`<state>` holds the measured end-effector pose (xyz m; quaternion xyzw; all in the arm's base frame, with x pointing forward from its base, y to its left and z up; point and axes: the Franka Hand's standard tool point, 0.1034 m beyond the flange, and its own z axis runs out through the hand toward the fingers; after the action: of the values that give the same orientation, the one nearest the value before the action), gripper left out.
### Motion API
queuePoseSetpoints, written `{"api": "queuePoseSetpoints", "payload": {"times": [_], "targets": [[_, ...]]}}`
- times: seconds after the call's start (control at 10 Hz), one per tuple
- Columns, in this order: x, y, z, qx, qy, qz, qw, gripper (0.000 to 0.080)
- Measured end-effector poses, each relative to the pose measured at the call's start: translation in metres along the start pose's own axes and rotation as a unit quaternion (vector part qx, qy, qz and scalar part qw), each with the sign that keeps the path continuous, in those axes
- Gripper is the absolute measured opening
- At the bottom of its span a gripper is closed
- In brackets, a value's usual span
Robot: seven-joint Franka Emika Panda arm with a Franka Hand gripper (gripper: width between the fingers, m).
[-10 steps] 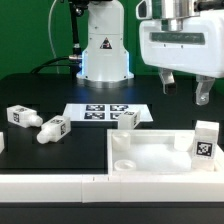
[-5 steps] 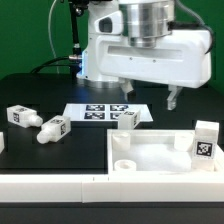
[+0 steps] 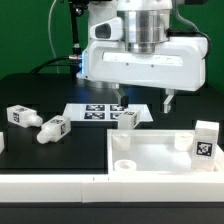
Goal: Assemble square table
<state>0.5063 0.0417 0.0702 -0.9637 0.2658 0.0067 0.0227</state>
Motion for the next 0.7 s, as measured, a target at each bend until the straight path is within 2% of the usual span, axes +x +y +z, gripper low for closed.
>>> {"api": "queuePoseSetpoints", "payload": {"times": [0.1,0.3,0.5,0.7], "targets": [[-0.003,0.011,0.003,-0.002,-0.023,-0.021,1.000,0.0648],[-0.013,0.044,-0.001,-0.004,-0.158,0.001,0.988,0.0648],[-0.022,0.055,-0.003,-0.007,-0.275,0.023,0.961,0.0648],[-0.021,0.060,0.000,-0.012,-0.332,0.034,0.942,0.0648]]}}
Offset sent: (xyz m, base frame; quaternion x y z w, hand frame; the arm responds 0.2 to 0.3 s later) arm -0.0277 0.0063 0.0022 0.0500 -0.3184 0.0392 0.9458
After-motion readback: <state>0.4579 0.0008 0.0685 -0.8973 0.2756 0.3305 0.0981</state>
